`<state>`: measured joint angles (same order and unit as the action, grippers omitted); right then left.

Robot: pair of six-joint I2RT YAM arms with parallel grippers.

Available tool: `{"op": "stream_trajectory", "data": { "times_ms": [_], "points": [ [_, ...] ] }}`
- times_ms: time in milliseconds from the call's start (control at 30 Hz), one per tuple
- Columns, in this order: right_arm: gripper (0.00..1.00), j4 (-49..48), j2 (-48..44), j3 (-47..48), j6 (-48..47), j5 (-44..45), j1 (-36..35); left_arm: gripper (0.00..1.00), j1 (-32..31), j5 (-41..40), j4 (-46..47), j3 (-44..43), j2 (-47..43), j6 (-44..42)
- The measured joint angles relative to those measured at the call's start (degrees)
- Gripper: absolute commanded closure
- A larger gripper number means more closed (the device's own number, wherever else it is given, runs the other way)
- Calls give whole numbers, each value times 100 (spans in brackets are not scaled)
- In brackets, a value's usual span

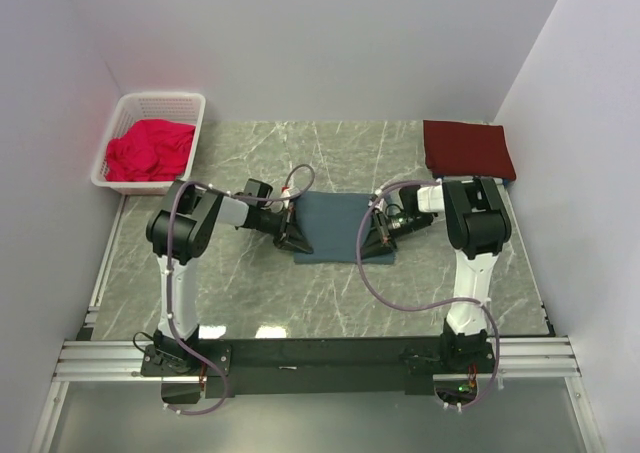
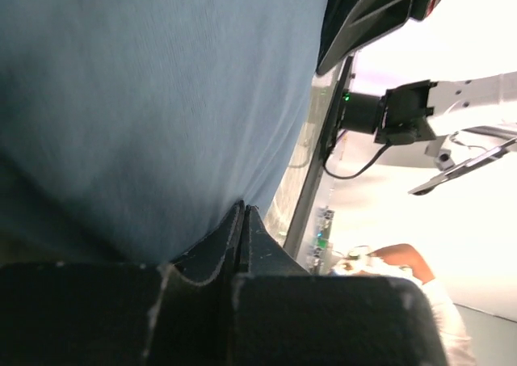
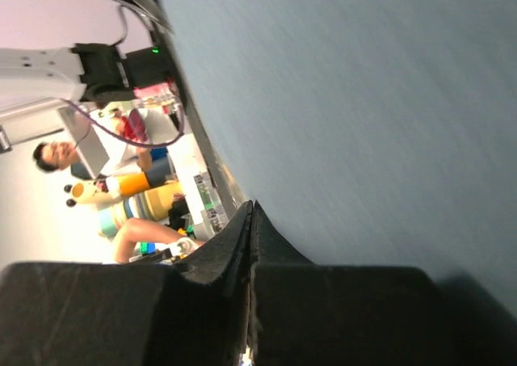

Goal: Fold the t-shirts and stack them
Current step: Fold the tshirt, then neatly place the folded tshirt to the corner

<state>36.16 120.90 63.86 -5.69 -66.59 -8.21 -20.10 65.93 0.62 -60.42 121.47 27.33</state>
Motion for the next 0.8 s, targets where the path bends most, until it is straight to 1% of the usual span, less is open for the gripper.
{"op": "stream_trajectory", "data": {
  "times_ms": [167, 267, 300, 367, 400, 433, 500, 567, 600, 667, 700, 800],
  "points": [
    [100, 684, -243, -2, -337, 533, 201, 96, 85, -133, -330, 208, -323, -590],
    [100, 1126, -525, 72, -560, 903, 308, 91, 125, -358, -686, 428, -710, -1047],
    [100, 1228, -704, 90, -623, 1034, 358, 84, 133, -483, -826, 490, -890, -1209],
    [100, 1292, -1276, 90, -680, 1366, 490, 76, 146, -717, -1047, 557, -1303, -1475],
    [100, 1270, -1585, 72, -664, 1480, 555, 66, 142, -883, -1137, 564, -1572, -1620],
    [100, 1233, -2000, 55, -647, 1659, 636, 61, 125, -1084, -1187, 555, -1897, -1766],
    [100, 1156, -2782, 46, -625, 1932, 822, 52, 17, -1471, -1222, 481, -2452, -2033],
    [100, 1147, -3344, 55, -632, 2118, 992, 48, -225, -1969, -1204, 310, -2914, -2361],
    [100, 1152, -3482, 55, -632, 2159, 1075, 45, -424, -2256, -1150, 205, -3093, -2549],
    [84, 1139, -3659, 31, -575, 2249, 1285, 44, -973, -2885, -1005, -24, -3298, -2973],
    [68, 1126, -3692, -11, -518, 2288, 1394, 44, -1220, -3128, -962, -140, -3314, -3150],
    [51, 984, -3805, -286, -251, 2376, 1711, 44, -2037, -3926, -765, -474, -3093, -3744]
  ]
}}
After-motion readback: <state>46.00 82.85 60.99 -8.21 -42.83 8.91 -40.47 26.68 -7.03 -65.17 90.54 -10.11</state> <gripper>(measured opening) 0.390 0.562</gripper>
